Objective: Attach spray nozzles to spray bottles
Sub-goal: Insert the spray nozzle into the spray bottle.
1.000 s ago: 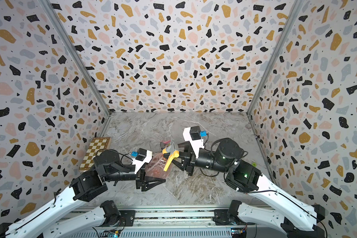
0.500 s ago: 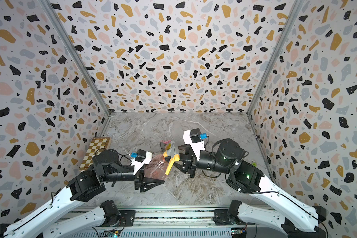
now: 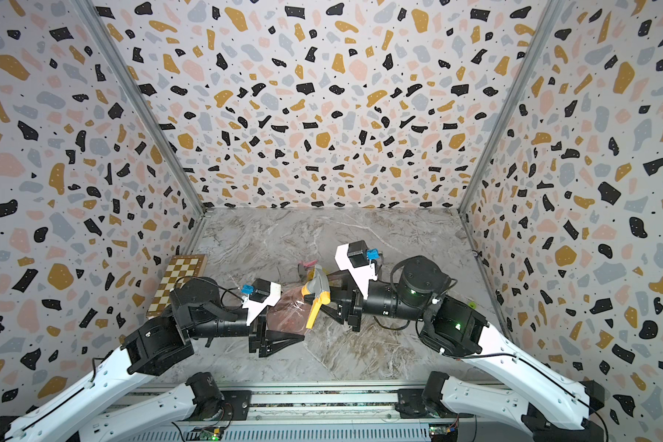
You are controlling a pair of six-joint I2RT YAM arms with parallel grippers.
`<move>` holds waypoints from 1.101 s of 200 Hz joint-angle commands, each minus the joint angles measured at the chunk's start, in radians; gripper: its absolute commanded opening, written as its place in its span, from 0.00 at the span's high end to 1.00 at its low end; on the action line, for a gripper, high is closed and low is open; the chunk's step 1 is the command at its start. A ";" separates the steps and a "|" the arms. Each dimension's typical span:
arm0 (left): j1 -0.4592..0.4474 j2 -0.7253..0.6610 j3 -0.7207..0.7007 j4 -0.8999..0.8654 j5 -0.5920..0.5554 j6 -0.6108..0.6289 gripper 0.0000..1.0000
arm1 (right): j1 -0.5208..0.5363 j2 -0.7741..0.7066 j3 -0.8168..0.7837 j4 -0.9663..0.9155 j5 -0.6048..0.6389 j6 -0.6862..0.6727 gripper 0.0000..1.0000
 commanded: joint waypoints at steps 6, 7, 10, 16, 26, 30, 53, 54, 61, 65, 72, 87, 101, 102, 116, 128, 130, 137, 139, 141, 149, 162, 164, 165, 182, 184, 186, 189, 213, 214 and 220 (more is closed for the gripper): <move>0.000 -0.010 0.061 0.123 -0.099 0.013 1.00 | 0.003 0.020 0.013 -0.060 0.022 0.045 0.63; 0.001 -0.010 0.060 0.124 -0.101 0.013 1.00 | 0.003 0.021 0.013 -0.060 0.023 0.047 0.63; 0.001 -0.010 0.059 0.125 -0.114 0.014 1.00 | 0.004 0.021 0.010 -0.063 0.029 0.052 0.63; 0.001 -0.010 0.054 0.126 -0.135 0.013 1.00 | 0.005 0.023 0.006 -0.063 0.040 0.066 0.63; 0.001 -0.009 0.043 0.179 -0.162 0.005 1.00 | 0.010 0.024 -0.006 -0.067 0.065 0.088 0.63; 0.001 -0.008 0.036 0.195 -0.175 0.002 1.00 | 0.011 0.026 -0.011 -0.067 0.077 0.099 0.63; -0.001 -0.002 0.015 0.254 -0.279 -0.002 1.00 | 0.033 0.039 -0.031 -0.082 0.153 0.158 0.63; -0.001 -0.003 0.015 0.256 -0.281 -0.002 1.00 | 0.033 0.040 -0.032 -0.084 0.157 0.160 0.63; -0.001 0.001 0.011 0.268 -0.320 -0.004 1.00 | 0.044 0.047 -0.036 -0.092 0.185 0.178 0.63; -0.001 0.003 0.009 0.272 -0.344 -0.001 1.00 | 0.053 0.051 -0.036 -0.098 0.204 0.192 0.63; -0.002 0.011 0.011 0.273 -0.371 0.001 1.00 | 0.063 0.060 -0.032 -0.114 0.238 0.216 0.63; -0.002 0.036 0.019 0.257 -0.416 0.009 1.00 | 0.083 0.082 -0.023 -0.142 0.306 0.270 0.63; -0.005 0.055 0.019 0.241 -0.437 0.014 1.00 | 0.093 0.098 -0.023 -0.148 0.349 0.318 0.63; -0.005 0.055 0.020 0.241 -0.438 0.014 1.00 | 0.093 0.099 -0.024 -0.147 0.352 0.322 0.63; -0.007 0.061 0.007 0.245 -0.458 0.009 1.00 | 0.099 0.107 -0.030 -0.132 0.367 0.356 0.63; -0.007 0.064 -0.001 0.247 -0.471 -0.005 1.00 | 0.103 0.110 -0.028 -0.113 0.372 0.364 0.62; -0.007 0.064 -0.002 0.245 -0.473 -0.007 1.00 | 0.105 0.110 -0.027 -0.113 0.372 0.361 0.62; -0.008 0.062 -0.005 0.244 -0.475 -0.010 1.00 | 0.106 0.111 -0.017 -0.112 0.373 0.351 0.61; -0.008 0.061 -0.005 0.244 -0.474 -0.012 1.00 | 0.105 0.111 -0.015 -0.113 0.373 0.348 0.61; -0.008 0.062 -0.006 0.243 -0.473 -0.014 1.00 | 0.105 0.111 -0.013 -0.116 0.375 0.344 0.61; -0.007 0.059 -0.010 0.247 -0.464 -0.018 1.00 | 0.106 0.105 -0.002 -0.124 0.383 0.331 0.60; -0.007 0.056 -0.013 0.249 -0.444 -0.022 1.00 | 0.104 0.087 0.003 -0.113 0.391 0.307 0.58; -0.007 0.054 -0.014 0.250 -0.439 -0.022 1.00 | 0.104 0.084 0.004 -0.112 0.393 0.304 0.57; -0.007 0.054 -0.013 0.250 -0.437 -0.021 1.00 | 0.104 0.083 0.004 -0.113 0.393 0.302 0.57; -0.007 0.056 -0.014 0.251 -0.387 -0.014 1.00 | 0.105 0.071 0.023 -0.118 0.397 0.271 0.52; -0.007 0.056 -0.014 0.251 -0.379 -0.013 1.00 | 0.105 0.069 0.026 -0.121 0.397 0.268 0.52; -0.007 0.056 -0.014 0.251 -0.373 -0.012 1.00 | 0.104 0.069 0.029 -0.123 0.397 0.264 0.51; -0.007 0.056 -0.016 0.251 -0.364 -0.011 1.00 | 0.105 0.065 0.033 -0.126 0.398 0.261 0.50; -0.007 0.050 -0.025 0.253 -0.348 -0.010 1.00 | 0.106 0.037 0.047 -0.135 0.388 0.220 0.43; -0.008 0.049 -0.025 0.253 -0.349 -0.010 1.00 | 0.105 0.035 0.049 -0.136 0.386 0.218 0.43; -0.008 0.047 -0.028 0.255 -0.351 -0.011 1.00 | 0.105 0.026 0.051 -0.136 0.378 0.202 0.41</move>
